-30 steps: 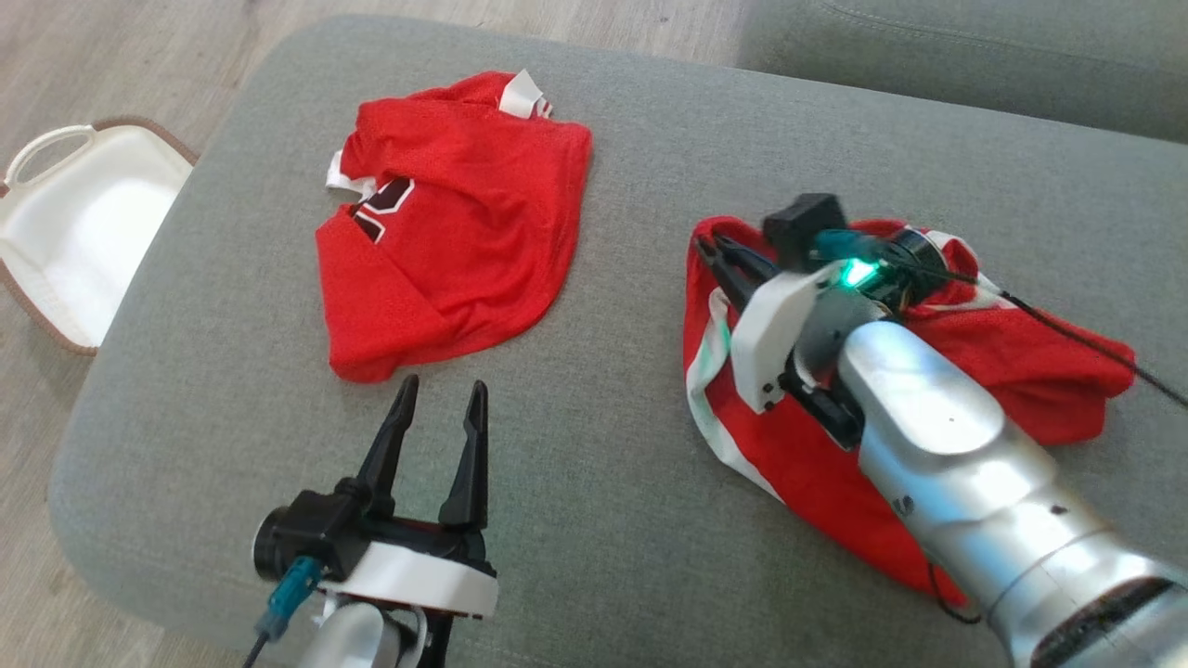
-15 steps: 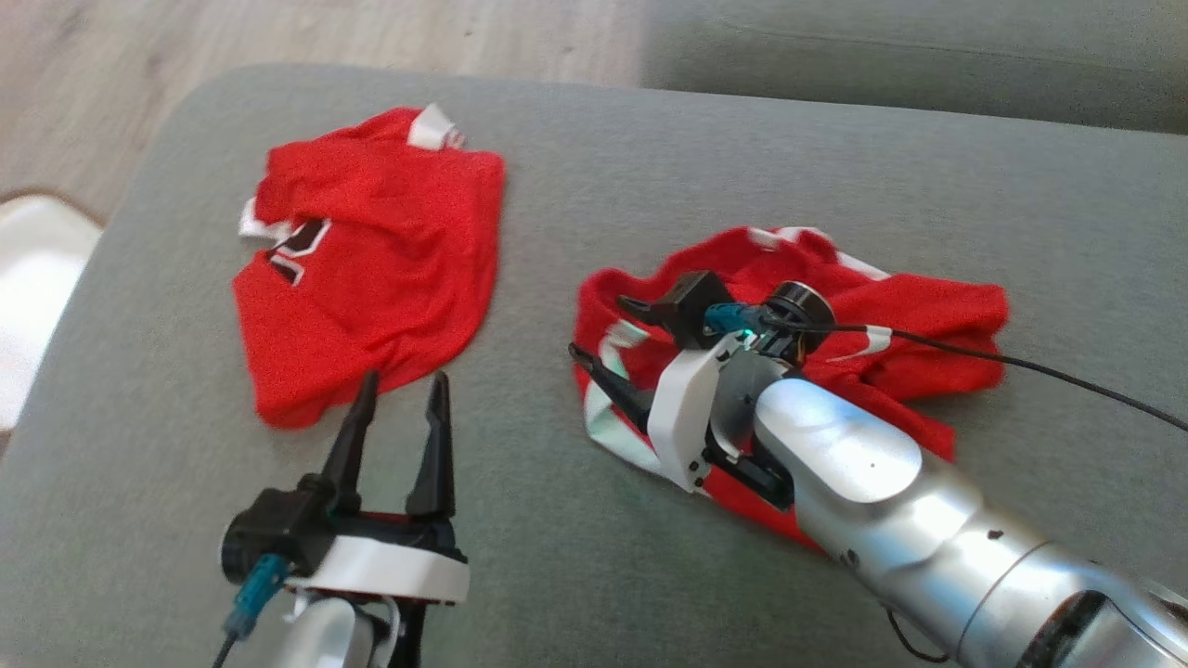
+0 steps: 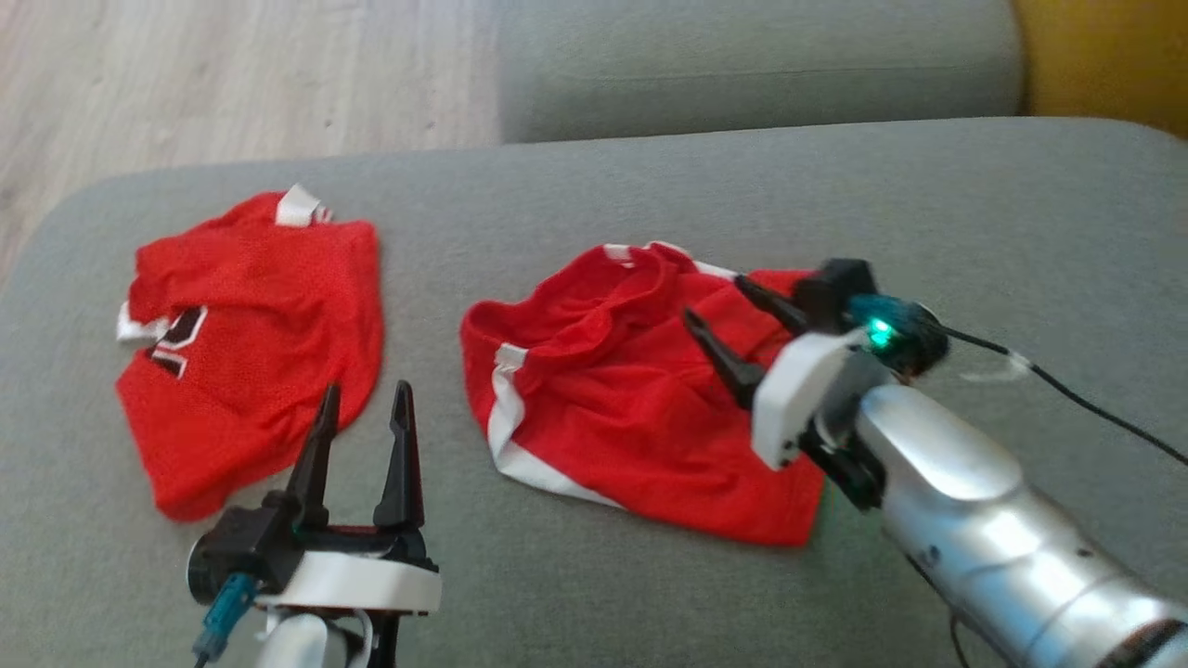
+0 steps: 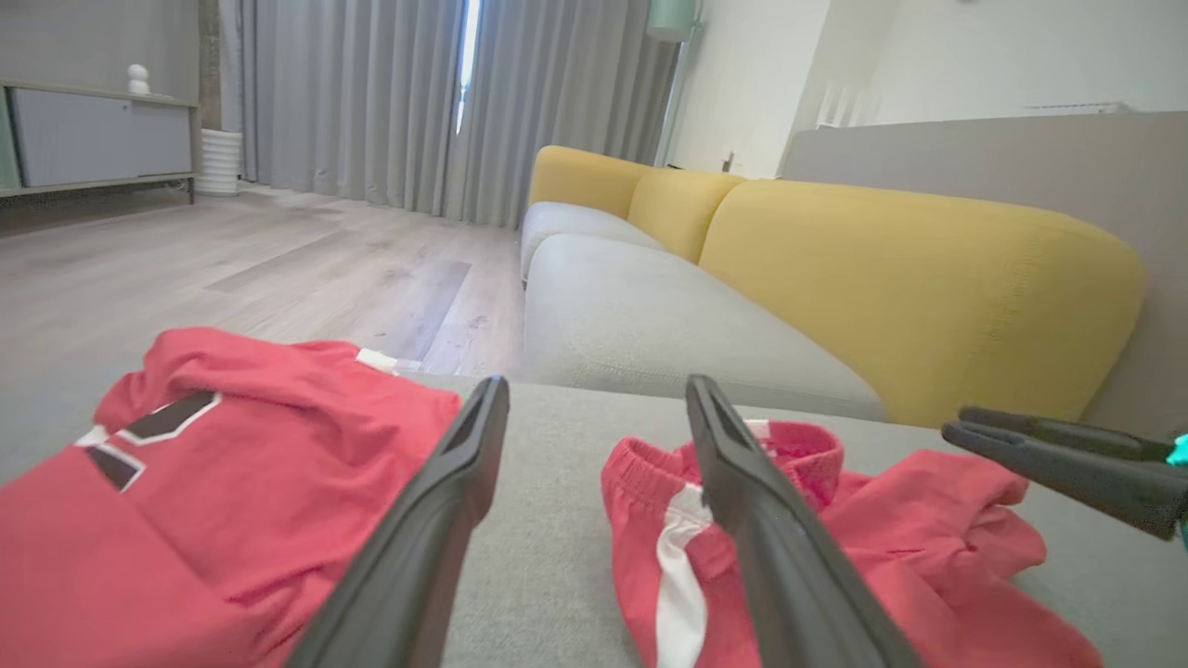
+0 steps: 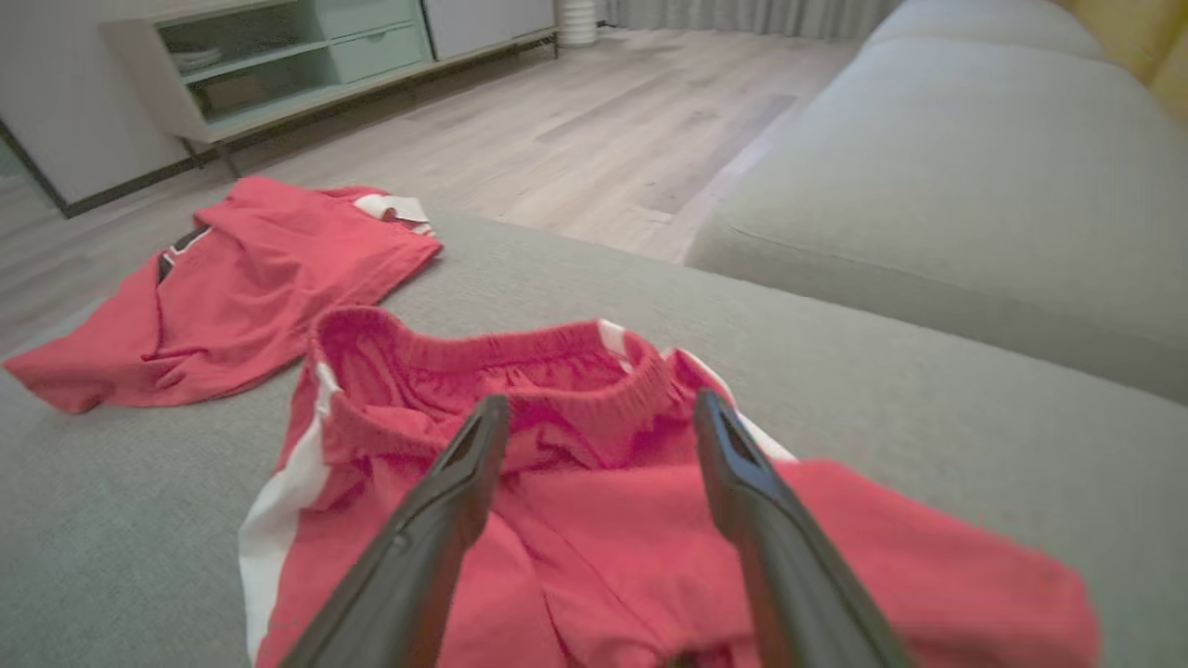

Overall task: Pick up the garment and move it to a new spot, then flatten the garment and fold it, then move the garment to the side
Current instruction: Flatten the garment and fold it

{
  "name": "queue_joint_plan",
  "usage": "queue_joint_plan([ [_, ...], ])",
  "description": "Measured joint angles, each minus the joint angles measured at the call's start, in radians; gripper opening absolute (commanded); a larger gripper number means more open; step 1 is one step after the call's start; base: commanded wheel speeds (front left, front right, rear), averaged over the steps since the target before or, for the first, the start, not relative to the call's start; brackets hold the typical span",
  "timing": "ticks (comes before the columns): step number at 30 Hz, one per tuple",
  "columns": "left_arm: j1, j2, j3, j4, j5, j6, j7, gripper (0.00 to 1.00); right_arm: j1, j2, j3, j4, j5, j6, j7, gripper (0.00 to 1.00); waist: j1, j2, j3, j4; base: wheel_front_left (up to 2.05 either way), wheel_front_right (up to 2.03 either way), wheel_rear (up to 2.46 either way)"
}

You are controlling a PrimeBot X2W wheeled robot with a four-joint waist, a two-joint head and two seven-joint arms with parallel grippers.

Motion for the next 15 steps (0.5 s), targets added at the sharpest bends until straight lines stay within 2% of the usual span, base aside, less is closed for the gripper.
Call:
queue_joint_plan([
  [4, 0.0, 0.0, 0.004, -0.012, 0.009, -0.001, 0.0, 1.0, 0.058, -0.041, -0.093, -0.009, 0.004, 0.0, -0.062, 1.0, 0.0, 0.0, -0.017, -0.038, 0.0, 0.0, 0.0],
  [9, 0.011, 0.0, 0.013, -0.02, 0.015, -0.007, 0.0, 1.0, 0.117, -0.06, -0.291, -0.037, -0.047, 0.0, -0.143, 1.0, 0.0, 0.0, -0.027, -0.071, 0.0, 0.0, 0.0],
  [12, 0.026, 0.0, 0.017, -0.027, 0.019, -0.008, 0.0, 1.0, 0.192, -0.053, -0.438, -0.111, -0.119, 0.0, -0.151, 1.0, 0.0, 0.0, -0.029, -0.086, 0.0, 0.0, 0.0],
  [15, 0.034, 0.0, 0.023, -0.031, 0.019, -0.008, 0.0, 1.0, 0.312, -0.015, -0.603, -0.25, -0.225, 0.0, -0.152, 1.0, 0.0, 0.0, -0.028, -0.101, 0.0, 0.0, 0.0],
])
